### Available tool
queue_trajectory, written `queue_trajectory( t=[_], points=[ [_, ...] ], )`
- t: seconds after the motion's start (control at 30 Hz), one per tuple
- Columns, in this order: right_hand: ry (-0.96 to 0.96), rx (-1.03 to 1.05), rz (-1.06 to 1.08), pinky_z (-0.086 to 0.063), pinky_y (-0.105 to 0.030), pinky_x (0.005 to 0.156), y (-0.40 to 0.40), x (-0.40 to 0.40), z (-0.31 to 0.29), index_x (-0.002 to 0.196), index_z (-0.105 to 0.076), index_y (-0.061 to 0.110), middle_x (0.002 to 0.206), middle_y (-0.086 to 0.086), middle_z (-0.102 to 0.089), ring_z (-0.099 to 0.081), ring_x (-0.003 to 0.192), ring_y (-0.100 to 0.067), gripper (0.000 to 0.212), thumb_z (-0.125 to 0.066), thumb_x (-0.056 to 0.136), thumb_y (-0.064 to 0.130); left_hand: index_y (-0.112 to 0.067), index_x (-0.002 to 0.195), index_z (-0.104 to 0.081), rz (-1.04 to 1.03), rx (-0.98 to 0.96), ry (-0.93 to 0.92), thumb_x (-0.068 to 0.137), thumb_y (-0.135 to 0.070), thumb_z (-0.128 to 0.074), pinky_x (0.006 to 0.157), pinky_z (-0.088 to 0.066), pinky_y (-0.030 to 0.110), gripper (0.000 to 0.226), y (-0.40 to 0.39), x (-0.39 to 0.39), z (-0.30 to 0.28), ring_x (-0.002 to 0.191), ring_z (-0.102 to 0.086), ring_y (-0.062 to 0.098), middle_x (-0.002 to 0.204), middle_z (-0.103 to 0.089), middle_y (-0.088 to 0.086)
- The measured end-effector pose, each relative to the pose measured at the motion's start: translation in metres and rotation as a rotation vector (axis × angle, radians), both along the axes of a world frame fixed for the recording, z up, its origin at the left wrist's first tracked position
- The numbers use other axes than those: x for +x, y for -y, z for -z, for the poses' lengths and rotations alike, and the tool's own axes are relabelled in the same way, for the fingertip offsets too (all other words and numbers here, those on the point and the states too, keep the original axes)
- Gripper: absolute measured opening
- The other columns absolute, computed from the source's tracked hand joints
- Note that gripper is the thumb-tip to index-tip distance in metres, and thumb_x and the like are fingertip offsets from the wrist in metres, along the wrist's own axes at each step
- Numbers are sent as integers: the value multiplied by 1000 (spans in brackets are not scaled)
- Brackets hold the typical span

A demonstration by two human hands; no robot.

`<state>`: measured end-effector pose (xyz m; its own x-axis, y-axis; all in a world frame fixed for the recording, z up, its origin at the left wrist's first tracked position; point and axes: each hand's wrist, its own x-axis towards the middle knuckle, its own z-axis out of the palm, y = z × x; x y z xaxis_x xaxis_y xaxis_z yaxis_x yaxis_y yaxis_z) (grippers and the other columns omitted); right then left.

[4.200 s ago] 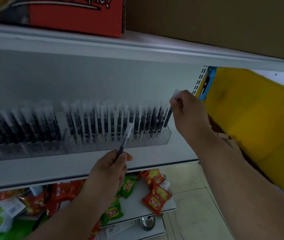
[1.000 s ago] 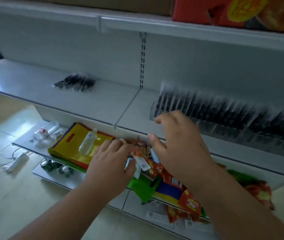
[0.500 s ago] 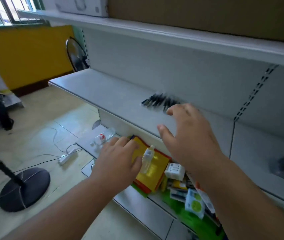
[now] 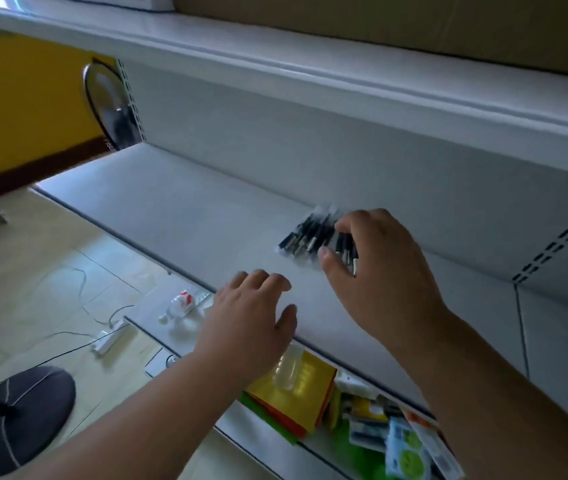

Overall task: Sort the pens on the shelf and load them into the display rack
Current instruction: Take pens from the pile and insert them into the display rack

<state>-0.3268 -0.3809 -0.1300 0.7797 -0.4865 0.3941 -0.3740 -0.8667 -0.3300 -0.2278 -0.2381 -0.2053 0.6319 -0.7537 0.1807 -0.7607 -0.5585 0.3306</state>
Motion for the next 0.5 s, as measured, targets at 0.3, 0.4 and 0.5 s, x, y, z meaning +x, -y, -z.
queue_trajectory(
  t=[0.3,0.4,0.5],
  points=[
    [-39,64,208,-44,-31,85,5,45,18,118,-57,19,111,3,-55,-54,97,-14,33,-60,91,39,-29,123,-53,148,6,-31,94,-50,-48,95,-40,35,37,56,104,10,116,-50,20,117,-59,-6],
    [-18,73,290,-44,-31,85,1,56,24,117,-58,18,110,3,-55,-52,97,-12,33,-61,91,38,-25,129,-50,200,90,-59,92,-56,-50,99,-38,37,49,74,132,13,122,-47,24,127,-56,0],
    [25,95,392,-46,-32,81,-6,61,33,114,-59,19,108,4,-56,-54,96,-14,31,-61,90,38,-21,126,-54,272,141,-44,90,-56,-51,97,-40,37,49,89,152,14,121,-48,27,126,-55,4]
  ],
)
